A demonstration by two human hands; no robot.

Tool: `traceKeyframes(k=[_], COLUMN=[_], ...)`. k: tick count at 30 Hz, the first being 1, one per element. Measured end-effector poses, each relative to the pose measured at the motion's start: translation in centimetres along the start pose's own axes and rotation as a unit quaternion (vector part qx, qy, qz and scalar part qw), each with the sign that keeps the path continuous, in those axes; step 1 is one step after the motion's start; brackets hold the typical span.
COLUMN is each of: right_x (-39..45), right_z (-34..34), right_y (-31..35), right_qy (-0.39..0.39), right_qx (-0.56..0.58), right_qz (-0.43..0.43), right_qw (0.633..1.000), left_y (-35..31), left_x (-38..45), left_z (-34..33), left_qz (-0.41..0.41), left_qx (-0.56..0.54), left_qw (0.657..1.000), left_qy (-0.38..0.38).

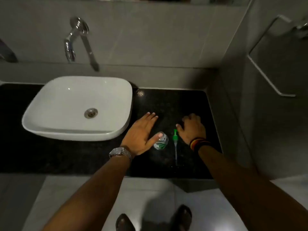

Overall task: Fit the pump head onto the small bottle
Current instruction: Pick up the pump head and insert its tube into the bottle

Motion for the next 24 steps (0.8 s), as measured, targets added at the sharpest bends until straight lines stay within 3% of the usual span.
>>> traceKeyframes(k=[6,13,17,21,24], right_x=[0.2,2.0,2.9,1.6,-1.0], right_z=[-5.2,-7.3,-4.4,3.5,8.1], right_y=[-1.3,-0.1,0.1,0.5,2.1], right_qy=[0.127,0.177,0.121,-0.085,-0.154], right_qx=[0.013,0.060,0.194,0.393,0.439], right_qz=[-0.125,-0.202,-0.171,-0.075,-0.008], right_qw=[0.984,0.961,0.958,0.912,0.885], left_y=[1.9,3.1,3.5,3.8,3.8], left_x=[-0.6,0.2,0.3,0.2,0.1], left_z=[-4.0,-5.8,-6.1,-6.1,-6.1], left_qz=[0.046,0.049,0.054,0.072,0.078], left_qx=[-0.029,-0.046,-0.067,-0.087,-0.098], left_qw=[0.997,0.997,0.995,0.993,0.991], left_qy=[0.053,0.049,0.044,0.042,0.042])
Point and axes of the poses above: each hand's wrist, its own x-axis towards the middle knuckle, its own z-axis out of the back of the hand, y = z × x, the point moved 7 cm from there along x, towards the middle knuckle, and after that the axes turned 5 degrees about y, right-handed, at the moved point
